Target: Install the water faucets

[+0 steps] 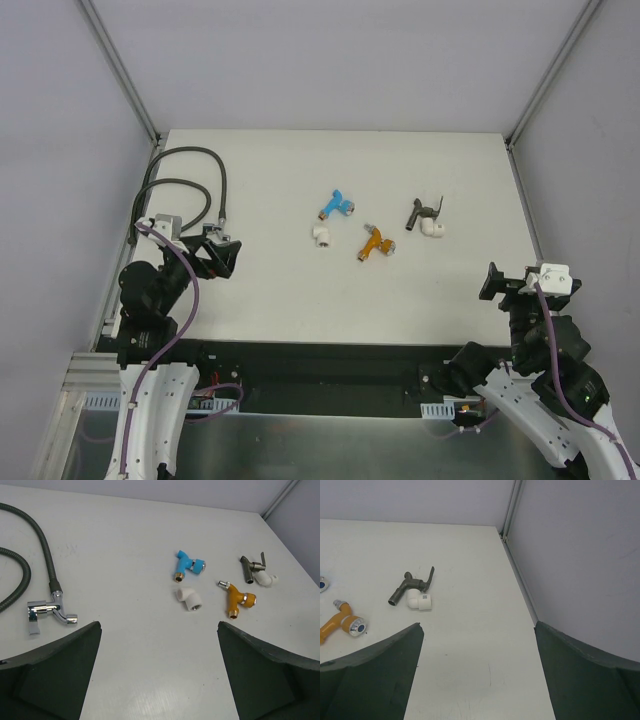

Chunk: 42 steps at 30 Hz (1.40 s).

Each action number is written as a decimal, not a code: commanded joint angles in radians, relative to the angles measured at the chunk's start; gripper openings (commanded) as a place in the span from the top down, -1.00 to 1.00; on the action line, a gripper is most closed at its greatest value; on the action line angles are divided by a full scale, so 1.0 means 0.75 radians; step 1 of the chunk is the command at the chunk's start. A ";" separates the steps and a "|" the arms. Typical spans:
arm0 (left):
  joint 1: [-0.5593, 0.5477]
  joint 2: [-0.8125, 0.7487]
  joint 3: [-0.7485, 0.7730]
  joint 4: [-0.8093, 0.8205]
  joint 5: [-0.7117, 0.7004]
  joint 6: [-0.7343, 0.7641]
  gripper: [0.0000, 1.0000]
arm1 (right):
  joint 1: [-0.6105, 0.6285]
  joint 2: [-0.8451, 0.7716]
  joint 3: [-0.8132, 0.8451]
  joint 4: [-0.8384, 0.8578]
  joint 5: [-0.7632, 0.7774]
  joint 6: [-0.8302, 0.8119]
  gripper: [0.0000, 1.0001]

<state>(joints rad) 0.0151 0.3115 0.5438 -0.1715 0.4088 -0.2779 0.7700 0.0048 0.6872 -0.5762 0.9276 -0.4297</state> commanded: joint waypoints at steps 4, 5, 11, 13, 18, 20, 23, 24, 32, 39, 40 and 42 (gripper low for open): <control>0.011 0.004 -0.005 0.043 -0.017 -0.018 -0.98 | 0.010 -0.264 0.041 0.034 0.076 0.004 -0.92; 0.013 0.006 -0.005 0.040 -0.019 -0.018 -0.98 | 0.012 -0.264 0.049 0.032 0.082 0.006 -0.92; 0.011 0.063 -0.005 0.034 -0.019 -0.020 -0.98 | 0.025 -0.258 0.055 0.020 0.009 -0.012 -0.92; 0.013 0.082 0.001 0.024 -0.019 -0.018 -0.98 | 0.023 -0.254 0.063 0.005 -0.066 0.000 -0.91; 0.013 0.135 0.028 -0.017 -0.023 -0.014 -0.98 | 0.027 -0.144 0.108 -0.041 0.309 0.360 -0.92; 0.015 0.133 0.034 -0.025 -0.025 -0.010 -0.98 | 0.037 -0.099 0.139 -0.042 0.263 0.372 -0.92; 0.013 0.110 0.032 -0.031 -0.032 -0.004 -0.98 | 0.045 0.044 0.178 -0.038 0.173 0.434 -0.92; 0.013 0.102 0.032 -0.035 -0.032 -0.002 -0.98 | 0.043 0.136 0.192 -0.048 0.134 0.454 -0.92; -0.063 0.020 0.028 -0.078 -0.075 0.006 -0.98 | 0.039 0.789 0.427 -0.199 -0.095 0.777 -0.92; -0.167 -0.016 0.030 -0.109 -0.109 0.023 -0.98 | -0.049 1.429 0.648 -0.238 -0.433 1.023 -0.92; -0.186 -0.021 0.032 -0.113 -0.117 0.027 -0.98 | -0.073 1.480 0.675 -0.230 -0.506 1.076 -0.94; -0.202 -0.029 0.034 -0.123 -0.138 0.033 -0.98 | -0.094 1.607 0.691 -0.191 -0.580 1.127 -0.98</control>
<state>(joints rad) -0.1127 0.3077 0.5407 -0.2531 0.3458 -0.2737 0.7364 1.0931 1.1412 -0.7151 0.6743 0.2623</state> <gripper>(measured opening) 0.992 0.972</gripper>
